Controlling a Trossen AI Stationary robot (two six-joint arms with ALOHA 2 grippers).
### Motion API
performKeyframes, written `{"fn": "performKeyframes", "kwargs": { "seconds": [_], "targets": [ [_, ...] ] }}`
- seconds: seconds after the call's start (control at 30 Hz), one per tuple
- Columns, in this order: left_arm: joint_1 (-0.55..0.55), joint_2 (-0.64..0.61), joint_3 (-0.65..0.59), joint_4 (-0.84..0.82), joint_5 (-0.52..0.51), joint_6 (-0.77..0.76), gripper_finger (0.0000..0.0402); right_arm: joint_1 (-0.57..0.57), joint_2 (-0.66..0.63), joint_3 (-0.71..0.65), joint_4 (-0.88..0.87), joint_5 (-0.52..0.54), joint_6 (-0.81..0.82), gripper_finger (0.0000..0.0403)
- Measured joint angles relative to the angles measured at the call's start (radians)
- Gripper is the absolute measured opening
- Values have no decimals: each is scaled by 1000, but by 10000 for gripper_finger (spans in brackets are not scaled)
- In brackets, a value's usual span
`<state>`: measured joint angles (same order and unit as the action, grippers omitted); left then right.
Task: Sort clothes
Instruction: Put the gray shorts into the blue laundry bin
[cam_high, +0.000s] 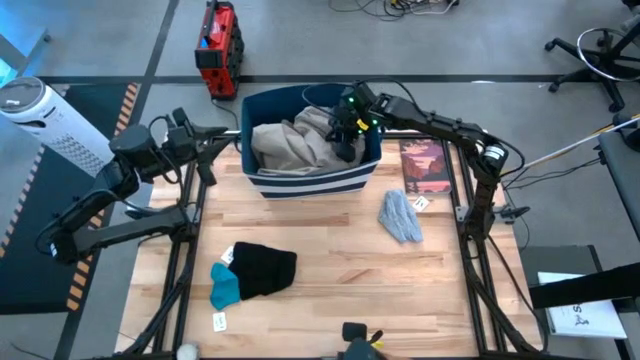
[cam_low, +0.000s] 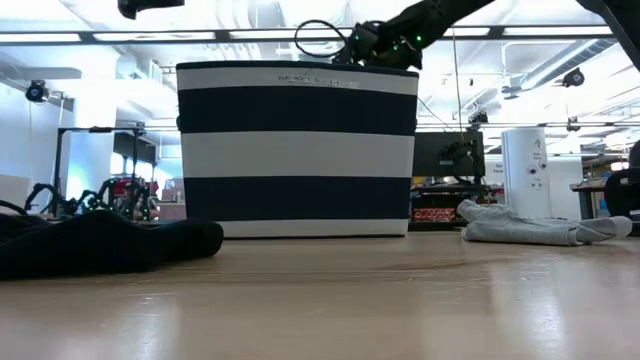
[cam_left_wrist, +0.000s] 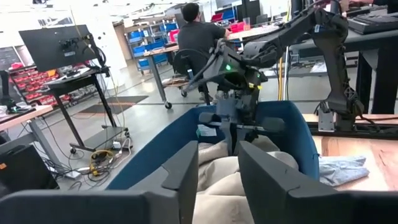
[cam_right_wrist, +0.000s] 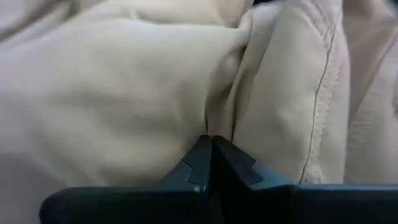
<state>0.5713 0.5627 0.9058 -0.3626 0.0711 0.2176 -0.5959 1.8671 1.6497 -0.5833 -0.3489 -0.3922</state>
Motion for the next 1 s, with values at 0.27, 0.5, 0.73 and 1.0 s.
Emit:
{"fn": "performKeyframes", "kwargs": {
  "seconds": [0.27,0.5,0.73,1.0],
  "targets": [
    [0,-3,0,2,-4,0,79,-1,0,-63,-23,0,3,0],
    [0,-55,0,2,-35,1,76,7,-1,-64,-224,4,4,0],
    [0,-112,0,-17,-36,1,76,25,-16,-65,-319,15,-1,0],
    [0,-128,0,-51,-36,-5,76,50,-121,-65,-208,42,6,0]
  ]
}}
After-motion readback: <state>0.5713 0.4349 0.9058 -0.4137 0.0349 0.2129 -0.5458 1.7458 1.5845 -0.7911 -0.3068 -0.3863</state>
